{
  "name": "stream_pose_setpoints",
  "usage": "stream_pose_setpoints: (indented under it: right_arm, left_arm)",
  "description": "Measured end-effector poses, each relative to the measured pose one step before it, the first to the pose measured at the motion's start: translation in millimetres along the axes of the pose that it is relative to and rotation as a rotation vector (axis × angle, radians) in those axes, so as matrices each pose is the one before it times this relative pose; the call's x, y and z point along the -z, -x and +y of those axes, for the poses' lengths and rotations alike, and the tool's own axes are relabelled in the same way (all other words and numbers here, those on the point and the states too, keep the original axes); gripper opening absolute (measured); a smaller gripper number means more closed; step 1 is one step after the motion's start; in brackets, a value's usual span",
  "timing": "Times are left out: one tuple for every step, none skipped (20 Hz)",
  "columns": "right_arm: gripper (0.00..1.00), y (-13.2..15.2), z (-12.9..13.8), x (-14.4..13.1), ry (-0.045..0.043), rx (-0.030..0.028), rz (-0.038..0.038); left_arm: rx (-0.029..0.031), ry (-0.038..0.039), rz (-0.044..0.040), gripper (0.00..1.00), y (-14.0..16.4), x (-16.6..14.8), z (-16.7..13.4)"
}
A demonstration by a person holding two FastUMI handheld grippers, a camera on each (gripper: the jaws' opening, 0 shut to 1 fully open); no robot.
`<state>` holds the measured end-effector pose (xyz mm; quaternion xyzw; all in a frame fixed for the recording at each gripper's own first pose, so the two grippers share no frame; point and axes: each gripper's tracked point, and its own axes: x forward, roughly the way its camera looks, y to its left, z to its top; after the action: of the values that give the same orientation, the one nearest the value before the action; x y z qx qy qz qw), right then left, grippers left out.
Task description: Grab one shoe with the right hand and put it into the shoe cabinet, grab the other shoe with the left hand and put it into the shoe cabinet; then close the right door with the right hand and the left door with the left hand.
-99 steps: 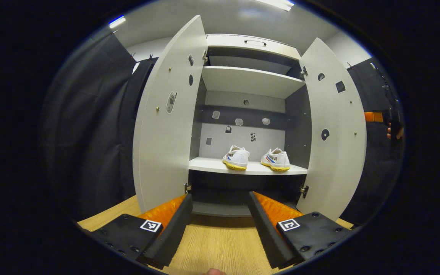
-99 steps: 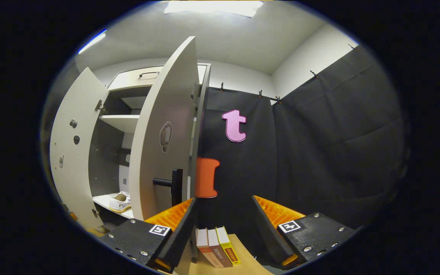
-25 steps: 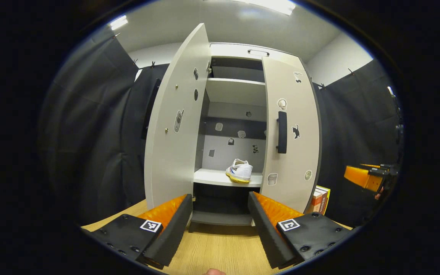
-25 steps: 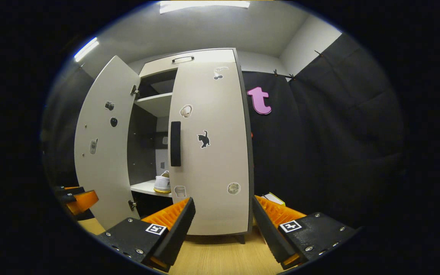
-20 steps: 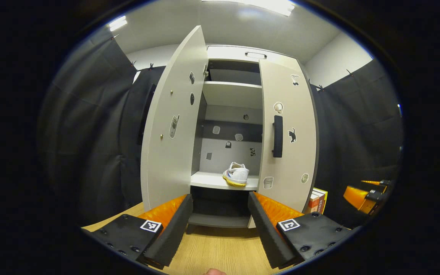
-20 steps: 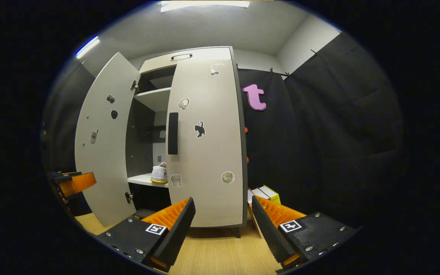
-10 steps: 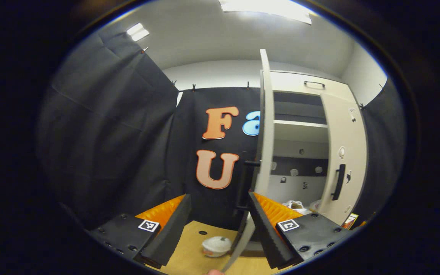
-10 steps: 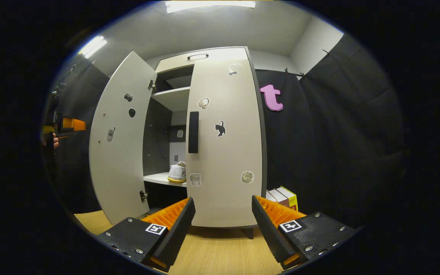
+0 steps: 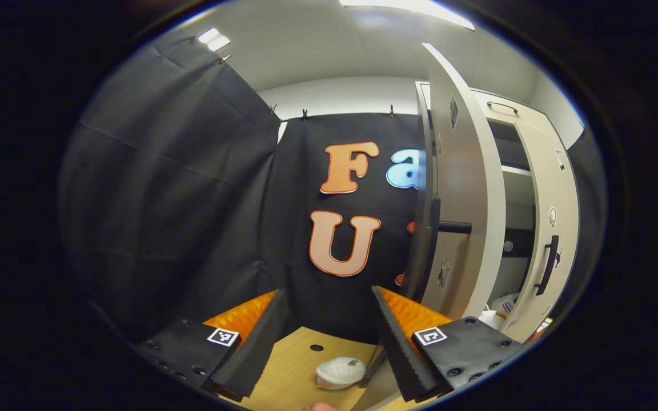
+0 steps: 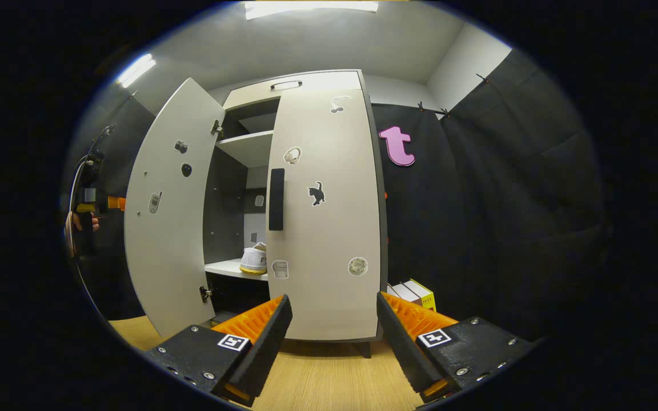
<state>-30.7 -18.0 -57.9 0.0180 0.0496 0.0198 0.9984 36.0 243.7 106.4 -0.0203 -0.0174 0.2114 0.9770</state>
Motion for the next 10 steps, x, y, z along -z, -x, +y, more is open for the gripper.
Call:
stream_pose_setpoints:
  right_arm:
    - [0.92, 1.09, -0.64, 0.66, -0.00117, 0.0009, 0.00245]
    - [0.92, -0.43, -0.67, 0.79, -0.0027, 0.00012, 0.0051]
    - [0.92, 0.4, -0.25, 1.21, -0.0039, -0.00186, 0.00447]
    - [0.92, -0.29, -0.52, 0.46, -0.00251, -0.00052, 0.00335]
    - [0.92, 0.05, -0.39, 0.01, -0.00134, -0.00083, 0.00088]
    - [0.92, -1.13, -0.65, 0.01, -0.00034, 0.00105, 0.00102]
    - [0.92, 0.34, -0.05, -0.95, -0.00145, -0.00205, -0.00145]
    - [0.92, -0.91, 0.23, -0.59, -0.001, -0.00079, -0.00076]
    - [0.92, 0.7, -0.3, -1.08, 0.00003, -0.00004, -0.00216]
    - [0.92, 1.04, -0.97, -1.64, 0.00044, 0.00197, -0.00341]
  left_arm:
    - [0.00586, 0.00569, -0.00048, 0.92, 3.2, -0.42, -2.75]
    - [0.00185, -0.00096, 0.00501, 0.99, -0.55, 2.1, -2.51]
    - [0.00903, -0.00623, -0.00072, 0.94, 0.01, -0.23, -2.85]
    - [0.01196, -0.00302, 0.00319, 0.94, 0.79, -0.79, -4.68]
    - [0.01553, -0.00071, 0.00483, 0.89, 2.41, 1.0, -7.18]
    - [0.02301, 0.00342, 0.00198, 0.89, 2.31, 0.38, -7.51]
    - [0.02566, 0.00492, 0.00148, 0.94, 1.92, 1.03, -7.75]
    - [0.0225, 0.00643, 0.00398, 0.99, 1.51, 0.95, -9.39]
    - [0.02315, 0.00305, 0.00306, 0.94, 0.28, 2.01, -9.65]
    - [0.01629, 0.00469, -0.00019, 0.89, 0.56, 0.36, -7.87]
